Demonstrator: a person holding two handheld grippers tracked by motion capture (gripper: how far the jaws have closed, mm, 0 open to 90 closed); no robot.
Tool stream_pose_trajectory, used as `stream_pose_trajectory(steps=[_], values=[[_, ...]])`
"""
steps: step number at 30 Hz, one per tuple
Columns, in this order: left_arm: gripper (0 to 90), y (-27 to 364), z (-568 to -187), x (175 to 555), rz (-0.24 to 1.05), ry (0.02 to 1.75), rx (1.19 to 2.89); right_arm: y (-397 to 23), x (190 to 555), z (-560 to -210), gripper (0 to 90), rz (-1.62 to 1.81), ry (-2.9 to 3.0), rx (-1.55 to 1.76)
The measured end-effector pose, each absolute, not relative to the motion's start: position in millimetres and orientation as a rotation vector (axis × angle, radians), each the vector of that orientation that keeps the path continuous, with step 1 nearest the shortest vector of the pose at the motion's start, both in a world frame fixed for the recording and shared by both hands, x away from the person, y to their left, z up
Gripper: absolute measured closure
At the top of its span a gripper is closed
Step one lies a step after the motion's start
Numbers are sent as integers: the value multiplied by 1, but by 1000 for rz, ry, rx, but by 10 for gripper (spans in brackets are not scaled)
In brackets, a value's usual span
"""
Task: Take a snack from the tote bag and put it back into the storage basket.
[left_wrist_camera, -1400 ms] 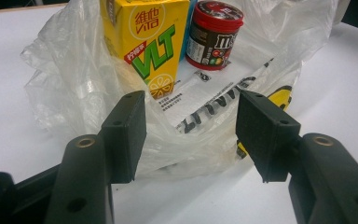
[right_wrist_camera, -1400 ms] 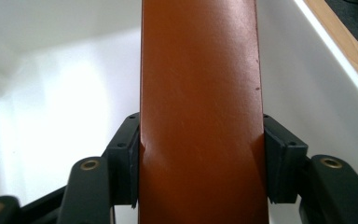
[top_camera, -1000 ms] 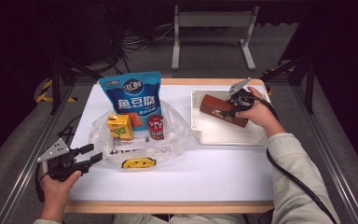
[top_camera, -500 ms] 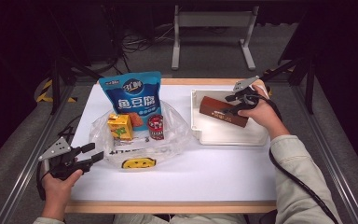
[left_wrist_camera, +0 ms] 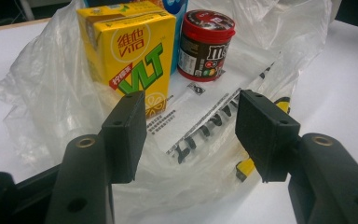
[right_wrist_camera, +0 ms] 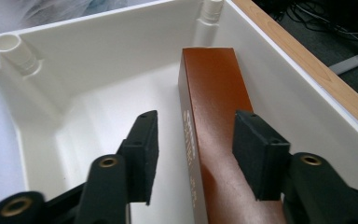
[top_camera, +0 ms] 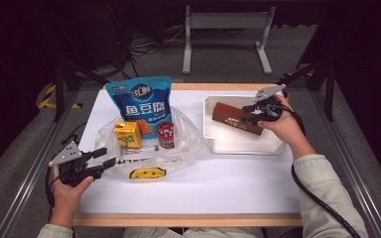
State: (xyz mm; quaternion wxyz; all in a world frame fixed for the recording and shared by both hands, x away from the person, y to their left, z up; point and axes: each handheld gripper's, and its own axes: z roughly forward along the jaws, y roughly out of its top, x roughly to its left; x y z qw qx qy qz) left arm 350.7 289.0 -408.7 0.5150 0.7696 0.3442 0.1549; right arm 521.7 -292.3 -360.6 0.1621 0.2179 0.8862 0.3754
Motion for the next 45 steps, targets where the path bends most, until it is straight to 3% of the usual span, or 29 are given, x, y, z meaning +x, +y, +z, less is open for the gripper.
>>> stream_pose_trajectory(steps=[13, 45], values=[[438, 283, -408, 358, 369, 802, 1859, -295, 500, -370, 888, 1052, 2583, 789], [437, 286, -409, 356, 360, 814, 1856, -293, 516, -377, 900, 790, 2472, 1191]])
